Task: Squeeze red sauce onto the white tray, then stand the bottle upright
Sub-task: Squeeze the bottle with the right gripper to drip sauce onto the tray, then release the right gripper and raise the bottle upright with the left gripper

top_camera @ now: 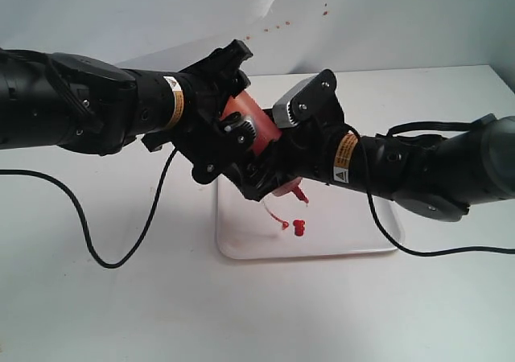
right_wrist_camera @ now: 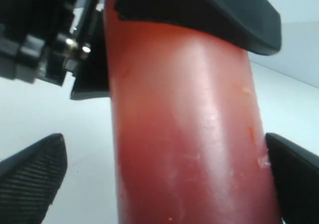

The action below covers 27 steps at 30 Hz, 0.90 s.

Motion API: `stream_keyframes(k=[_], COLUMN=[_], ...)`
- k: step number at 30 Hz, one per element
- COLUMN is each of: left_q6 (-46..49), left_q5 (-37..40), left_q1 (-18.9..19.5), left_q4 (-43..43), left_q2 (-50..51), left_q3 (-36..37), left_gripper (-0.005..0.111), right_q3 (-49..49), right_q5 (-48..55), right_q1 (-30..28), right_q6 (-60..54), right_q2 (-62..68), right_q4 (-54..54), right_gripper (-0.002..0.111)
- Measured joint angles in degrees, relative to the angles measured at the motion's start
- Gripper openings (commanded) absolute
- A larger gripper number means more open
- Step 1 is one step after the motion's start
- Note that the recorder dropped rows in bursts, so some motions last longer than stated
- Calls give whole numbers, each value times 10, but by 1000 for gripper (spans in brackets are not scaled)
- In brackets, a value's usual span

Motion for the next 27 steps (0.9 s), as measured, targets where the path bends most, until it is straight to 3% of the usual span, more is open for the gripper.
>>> stream_keyframes(k=[8,16,23,27], left_q6=[-88,-161,-243,-334], left_q5=[3,45,54,-3], left_q1=[0,0,0,21], left_q4=[0,-2,-5,-5], left_q2=[-3,-6,-7,-26], left_q3=[0,-1,-1,-1], left_gripper=[0,0,0,0], right_q3=[0,0,0,8], right_q5=[21,190,256,266], right_q1=[-1,-1,-2,-22], right_q6=[-3,-5,-3,1], right_q2=[-31,-161,-266,-323], right_q4=[-9,-33,-34,-29], right_gripper=[105,105,105,105])
